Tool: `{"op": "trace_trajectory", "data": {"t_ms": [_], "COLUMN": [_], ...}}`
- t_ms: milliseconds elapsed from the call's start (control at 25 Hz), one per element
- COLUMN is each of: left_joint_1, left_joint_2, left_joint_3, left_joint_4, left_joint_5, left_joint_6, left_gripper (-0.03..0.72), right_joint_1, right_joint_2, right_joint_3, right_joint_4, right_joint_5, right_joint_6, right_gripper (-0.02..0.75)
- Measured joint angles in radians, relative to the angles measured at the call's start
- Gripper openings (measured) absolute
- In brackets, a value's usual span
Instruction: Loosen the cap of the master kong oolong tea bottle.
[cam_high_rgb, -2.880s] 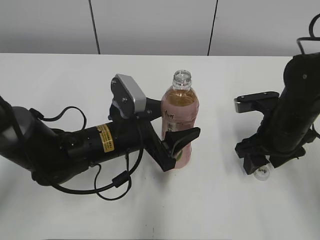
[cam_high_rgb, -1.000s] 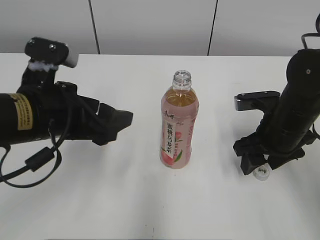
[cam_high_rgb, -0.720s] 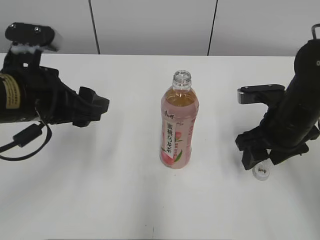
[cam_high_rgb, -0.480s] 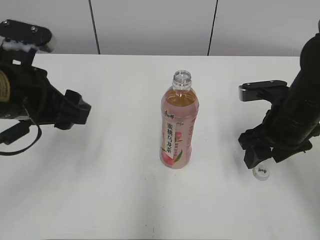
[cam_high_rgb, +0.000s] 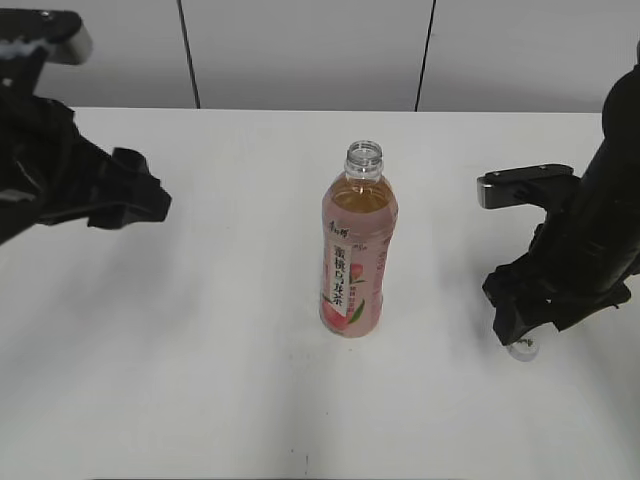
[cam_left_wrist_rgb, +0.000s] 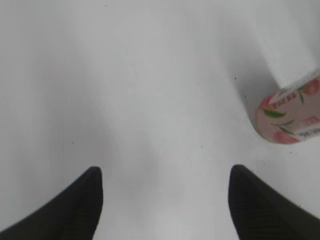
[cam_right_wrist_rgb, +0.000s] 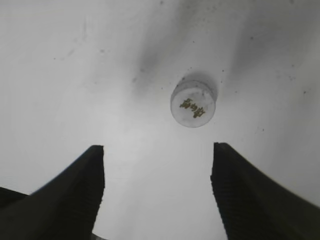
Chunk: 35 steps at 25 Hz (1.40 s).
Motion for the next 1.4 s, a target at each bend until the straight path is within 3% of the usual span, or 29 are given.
{"op": "trace_trajectory", "data": {"t_ms": [320,400,600,960,1400], "left_joint_1": [0.316,0.358,0.367,0.367,0.365], "left_joint_2": [-0.181,-0.239,-0.405,-0.753,-0.943], "left_joint_3": [-0.001,-0.001,0.033,0.261,0.271], "left_joint_4": [-0.055,-0.055,-0.059,-0.053,-0.085], "left_joint_5": [0.084,0.107,0.143,0.279,0.369], "left_joint_6": [0.037,0.036,0.038,0.040,0.041], "left_gripper": [0.469,0.469,0.469,0.469,0.422], "right_joint_1": [0.000,0.000,0.000,0.000,0.000], "right_joint_2": [-0.077,-0.097,-0.119,-0.204,-0.430], "right_joint_3": [0.000,0.000,0.000,0.001,0.055], "right_joint_4": [0.009,0.016,0.029,0.031,0.021], "right_joint_5": [0.013,0.013,0.019,0.088,0.213], "right_joint_6": [-0.009,-0.009,-0.009,-0.009,-0.001], "right_gripper": [0.505,0.505,0.505,0.505,0.505]}}
